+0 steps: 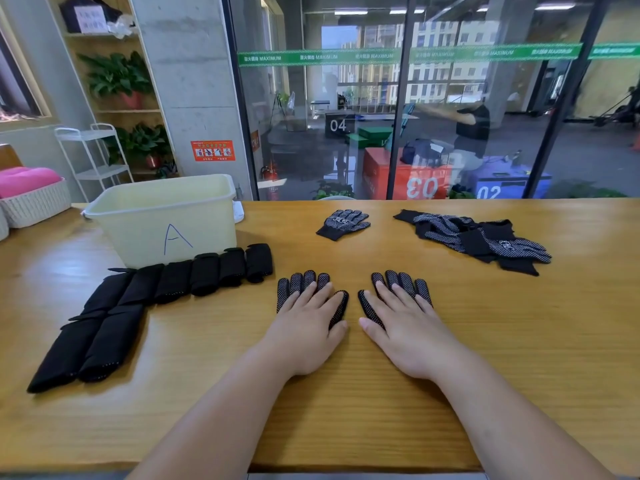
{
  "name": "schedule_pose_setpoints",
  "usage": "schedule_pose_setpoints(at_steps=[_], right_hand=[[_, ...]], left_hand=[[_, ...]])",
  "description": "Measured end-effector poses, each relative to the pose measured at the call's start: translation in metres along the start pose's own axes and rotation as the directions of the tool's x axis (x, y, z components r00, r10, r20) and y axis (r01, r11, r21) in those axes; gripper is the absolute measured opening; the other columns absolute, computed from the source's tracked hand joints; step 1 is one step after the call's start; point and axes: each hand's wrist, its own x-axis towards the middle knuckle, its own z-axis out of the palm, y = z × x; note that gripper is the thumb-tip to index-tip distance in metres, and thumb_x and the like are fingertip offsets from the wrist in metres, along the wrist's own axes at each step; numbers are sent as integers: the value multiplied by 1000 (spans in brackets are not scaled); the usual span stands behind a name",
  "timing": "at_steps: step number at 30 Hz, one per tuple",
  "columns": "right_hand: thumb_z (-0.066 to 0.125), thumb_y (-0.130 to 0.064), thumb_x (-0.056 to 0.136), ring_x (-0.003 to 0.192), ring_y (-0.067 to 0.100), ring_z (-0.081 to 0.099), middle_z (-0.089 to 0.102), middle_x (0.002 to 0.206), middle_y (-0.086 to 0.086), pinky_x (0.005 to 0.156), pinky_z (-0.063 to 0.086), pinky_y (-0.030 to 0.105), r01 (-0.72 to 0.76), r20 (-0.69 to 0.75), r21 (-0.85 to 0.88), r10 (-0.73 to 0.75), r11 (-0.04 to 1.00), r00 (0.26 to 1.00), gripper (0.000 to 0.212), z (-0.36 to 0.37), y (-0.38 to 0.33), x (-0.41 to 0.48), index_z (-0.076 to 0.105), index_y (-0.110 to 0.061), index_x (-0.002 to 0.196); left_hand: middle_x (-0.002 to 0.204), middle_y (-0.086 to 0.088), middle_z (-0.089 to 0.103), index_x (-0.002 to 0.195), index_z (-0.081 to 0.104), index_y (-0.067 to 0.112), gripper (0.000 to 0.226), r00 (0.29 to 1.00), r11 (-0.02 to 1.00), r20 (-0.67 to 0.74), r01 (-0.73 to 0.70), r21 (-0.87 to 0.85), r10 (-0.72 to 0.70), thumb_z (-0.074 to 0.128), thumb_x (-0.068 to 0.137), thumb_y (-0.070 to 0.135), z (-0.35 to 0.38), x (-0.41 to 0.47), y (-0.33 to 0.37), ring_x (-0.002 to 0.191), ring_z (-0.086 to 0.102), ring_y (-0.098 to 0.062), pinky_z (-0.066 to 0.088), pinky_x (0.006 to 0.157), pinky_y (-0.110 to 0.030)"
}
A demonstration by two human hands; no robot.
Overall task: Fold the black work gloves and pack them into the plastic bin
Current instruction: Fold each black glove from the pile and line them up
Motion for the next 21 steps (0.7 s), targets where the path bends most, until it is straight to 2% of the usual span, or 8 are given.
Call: schedule_pose_setpoints(at_steps=[3,5,7,9,11,14,17,21], right_hand=[[11,-68,107,161,8,-15,-11,175,-17,133,-3,43,24,-60,63,-20,998,998,67,0,0,4,5,-43,168],[16,-65,108,162,6,-5,3,175,-21,133,4,41,81,-176,140,-56,987,983,61,-4,4,-2,24,-46,166],[31,-58,109,157,6,23,36,162,-27,125,28,38,133,-353,212,-51,968,934,48,-9,11,-11,57,-45,148],[49,-47,106,131,3,46,55,129,-31,102,44,32,127,-442,236,-10,964,897,29,-11,18,-16,74,-43,119],[57,-44,103,119,3,48,55,116,-30,93,45,31,90,-387,190,-10,978,922,19,-10,20,-17,74,-45,111],[56,-45,103,122,3,45,53,124,-28,99,44,31,97,-323,141,-47,985,945,27,-5,17,-14,70,-46,126],[54,-43,105,124,2,43,53,128,-28,98,39,28,125,-347,144,-68,982,935,30,-6,12,-13,70,-44,130],[58,-40,103,114,2,46,56,118,-27,95,44,32,120,-442,173,-32,978,896,22,-8,14,-14,75,-43,117]], left_hand=[[179,10,3,170,17,36,63,999,999,-50,0,-38,-2,27,112,58,0,0,1,165,-7,-14,0,134,-43],[176,11,21,165,35,35,58,984,992,-179,-18,-123,-5,34,112,55,-5,-4,-1,164,7,-15,10,133,-42],[154,15,53,147,61,33,43,934,976,-355,-43,-213,-37,46,110,47,-15,-8,-8,147,38,-13,33,122,-38],[118,22,65,120,75,33,24,892,960,-445,-56,-275,-76,57,106,39,-21,-12,-19,114,49,-5,45,101,-35],[99,23,62,105,76,35,13,918,954,-388,-35,-297,-87,64,101,36,-22,-15,-29,100,49,-1,47,93,-35],[99,20,61,100,75,38,7,953,970,-297,-13,-243,-61,70,98,40,-21,-19,-33,102,51,-4,48,97,-38],[101,20,60,102,75,39,10,947,975,-317,-16,-224,-57,70,97,46,-22,-19,-30,103,50,-4,47,98,-38],[102,22,60,106,75,40,22,943,967,-328,-32,-254,-55,74,92,57,-25,-20,-33,102,49,-3,46,95,-35]])
